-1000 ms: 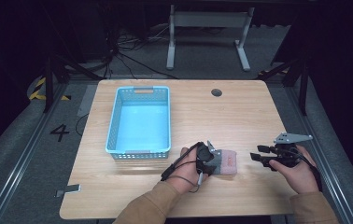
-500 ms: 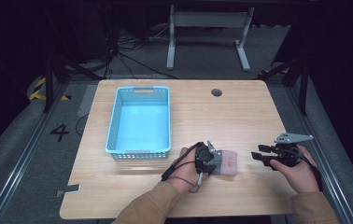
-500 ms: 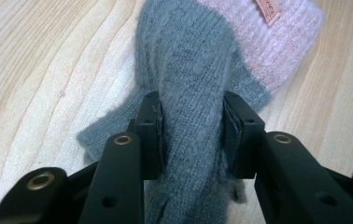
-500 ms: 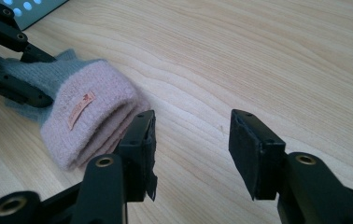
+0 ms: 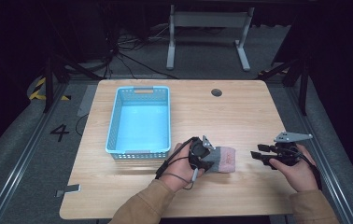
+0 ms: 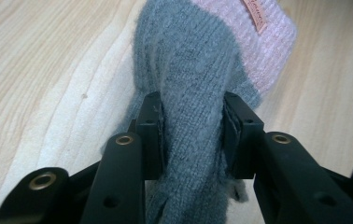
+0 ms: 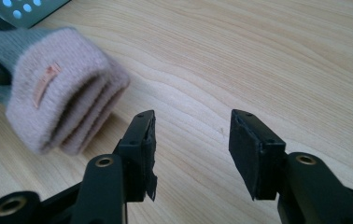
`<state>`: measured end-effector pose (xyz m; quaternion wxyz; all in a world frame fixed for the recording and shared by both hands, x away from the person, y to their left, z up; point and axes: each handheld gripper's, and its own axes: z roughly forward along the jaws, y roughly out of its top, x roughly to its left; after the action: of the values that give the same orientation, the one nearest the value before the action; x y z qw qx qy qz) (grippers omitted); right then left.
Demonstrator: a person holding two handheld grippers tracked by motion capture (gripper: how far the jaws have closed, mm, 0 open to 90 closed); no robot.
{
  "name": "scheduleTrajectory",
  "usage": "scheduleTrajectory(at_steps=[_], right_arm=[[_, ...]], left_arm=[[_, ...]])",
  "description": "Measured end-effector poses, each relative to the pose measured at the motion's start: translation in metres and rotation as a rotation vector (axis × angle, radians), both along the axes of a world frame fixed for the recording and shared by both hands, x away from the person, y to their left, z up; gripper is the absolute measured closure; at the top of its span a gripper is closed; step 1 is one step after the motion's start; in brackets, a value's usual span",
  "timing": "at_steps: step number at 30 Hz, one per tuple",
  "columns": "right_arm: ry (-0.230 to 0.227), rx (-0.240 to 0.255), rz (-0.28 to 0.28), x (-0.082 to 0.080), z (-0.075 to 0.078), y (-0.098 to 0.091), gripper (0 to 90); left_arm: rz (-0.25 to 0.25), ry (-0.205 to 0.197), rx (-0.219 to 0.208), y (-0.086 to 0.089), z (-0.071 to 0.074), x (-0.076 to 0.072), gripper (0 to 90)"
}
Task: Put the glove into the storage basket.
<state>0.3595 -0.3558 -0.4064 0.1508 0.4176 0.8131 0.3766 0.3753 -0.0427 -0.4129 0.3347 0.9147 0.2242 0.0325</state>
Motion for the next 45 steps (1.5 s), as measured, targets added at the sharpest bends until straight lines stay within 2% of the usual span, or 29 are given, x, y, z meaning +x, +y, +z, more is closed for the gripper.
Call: scheduleTrajectory(at_steps=[3, 10, 15, 25, 30, 35, 40, 45], right_arm=[[0.002, -0.003, 0.006, 0.002, -0.001, 0.002, 51.8], [0.008, -0.002, 0.018, 0.006, -0.002, 0.006, 51.7], [0.012, -0.004, 0.026, 0.009, -0.003, 0.009, 51.6], [0.017, -0.01, 0.03, 0.01, -0.005, 0.013, 51.6], [0.019, -0.01, 0.033, 0.009, -0.006, 0.012, 51.6], [0.024, -0.012, 0.019, 0.006, -0.007, 0.01, 51.5], [0.028, -0.012, 0.017, 0.005, -0.009, 0.008, 51.4], [0.031, -0.014, 0.015, 0.004, -0.01, 0.007, 51.1]], left_arm=[[-0.005, -0.007, 0.008, 0.005, 0.006, 0.0, 64.4], [-0.016, -0.026, -0.026, 0.019, 0.022, -0.001, 64.3], [0.0, -0.037, -0.052, 0.033, 0.035, -0.002, 64.4], [0.02, -0.067, -0.075, 0.056, 0.056, -0.004, 64.4], [0.064, -0.106, -0.072, 0.07, 0.069, -0.004, 64.3], [0.086, -0.107, -0.085, 0.084, 0.076, 0.0, 64.3], [0.098, -0.109, -0.078, 0.098, 0.082, 0.004, 64.3], [0.129, -0.127, -0.084, 0.115, 0.087, 0.008, 64.1]])
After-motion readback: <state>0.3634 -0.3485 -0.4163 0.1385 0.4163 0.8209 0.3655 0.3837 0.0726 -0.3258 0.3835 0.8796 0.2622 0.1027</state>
